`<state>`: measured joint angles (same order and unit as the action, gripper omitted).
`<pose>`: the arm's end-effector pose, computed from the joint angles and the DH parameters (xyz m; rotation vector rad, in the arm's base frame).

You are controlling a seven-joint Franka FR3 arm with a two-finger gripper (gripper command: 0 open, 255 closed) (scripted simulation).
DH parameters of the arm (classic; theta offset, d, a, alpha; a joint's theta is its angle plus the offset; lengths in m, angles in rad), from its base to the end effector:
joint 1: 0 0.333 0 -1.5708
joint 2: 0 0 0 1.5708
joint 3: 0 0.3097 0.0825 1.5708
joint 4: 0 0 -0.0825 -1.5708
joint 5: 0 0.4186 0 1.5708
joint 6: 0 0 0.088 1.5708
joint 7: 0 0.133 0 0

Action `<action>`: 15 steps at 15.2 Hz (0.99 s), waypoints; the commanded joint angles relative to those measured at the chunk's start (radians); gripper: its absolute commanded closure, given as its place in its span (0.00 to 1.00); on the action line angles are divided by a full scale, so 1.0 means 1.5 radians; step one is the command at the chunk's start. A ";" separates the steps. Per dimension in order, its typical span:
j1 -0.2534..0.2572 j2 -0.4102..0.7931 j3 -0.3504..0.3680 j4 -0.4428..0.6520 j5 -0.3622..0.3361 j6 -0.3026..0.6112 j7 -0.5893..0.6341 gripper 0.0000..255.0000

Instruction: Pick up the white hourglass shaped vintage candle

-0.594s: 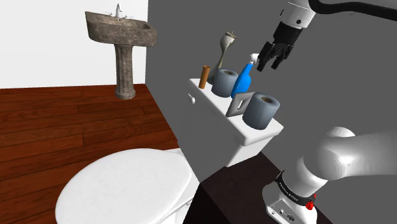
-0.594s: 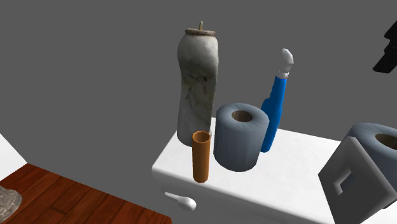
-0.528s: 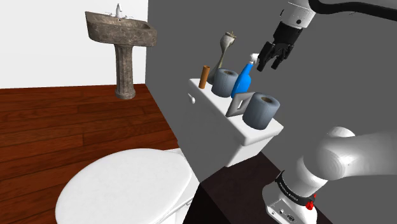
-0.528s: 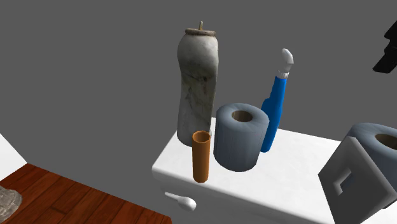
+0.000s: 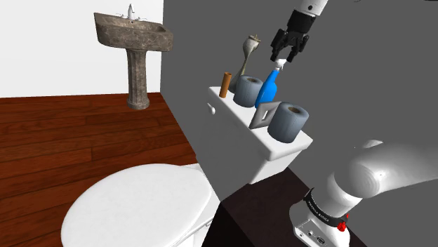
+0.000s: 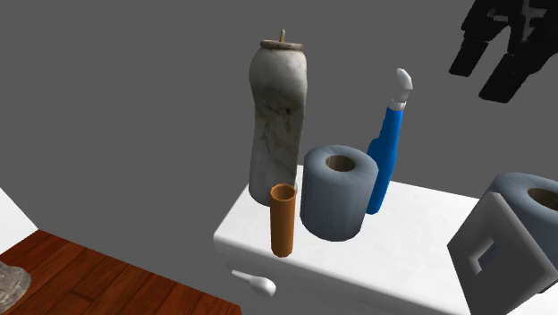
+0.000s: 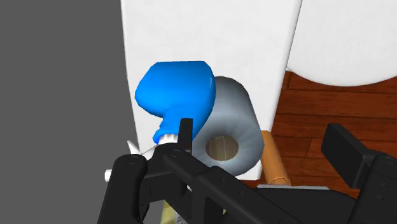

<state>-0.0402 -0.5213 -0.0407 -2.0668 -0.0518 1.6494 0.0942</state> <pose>0.4329 -0.0450 0.6124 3.0957 -0.2628 0.1614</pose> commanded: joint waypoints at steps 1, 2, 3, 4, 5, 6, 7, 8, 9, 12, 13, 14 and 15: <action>-0.003 0.057 -0.011 0.060 0.009 -0.003 -0.002 0.00; -0.004 0.084 -0.016 0.090 0.014 -0.006 -0.004 0.00; -0.005 0.111 -0.021 0.121 0.019 -0.010 -0.005 0.00; -0.006 0.139 -0.026 0.152 0.025 -0.014 -0.007 0.00; -0.008 0.166 -0.031 0.185 0.031 -0.020 -0.009 0.00; -0.009 0.194 -0.037 0.219 0.038 -0.027 -0.010 0.00; -0.011 0.223 -0.042 0.255 0.046 -0.035 -0.012 0.00; -0.013 0.252 -0.047 0.292 0.054 -0.043 -0.014 0.00; -0.016 0.281 -0.053 0.331 0.062 -0.054 -0.017 0.00; -0.028 0.377 -0.068 0.462 0.092 -0.093 -0.022 0.00; -0.034 0.413 -0.072 0.513 0.103 -0.110 -0.024 0.00; -0.041 0.450 -0.077 0.568 0.115 -0.129 -0.025 0.00; -0.050 0.491 -0.080 0.631 0.129 -0.152 -0.025 0.00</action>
<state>-0.1040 0.1611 -0.1547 -1.2037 0.1221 1.4521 0.0578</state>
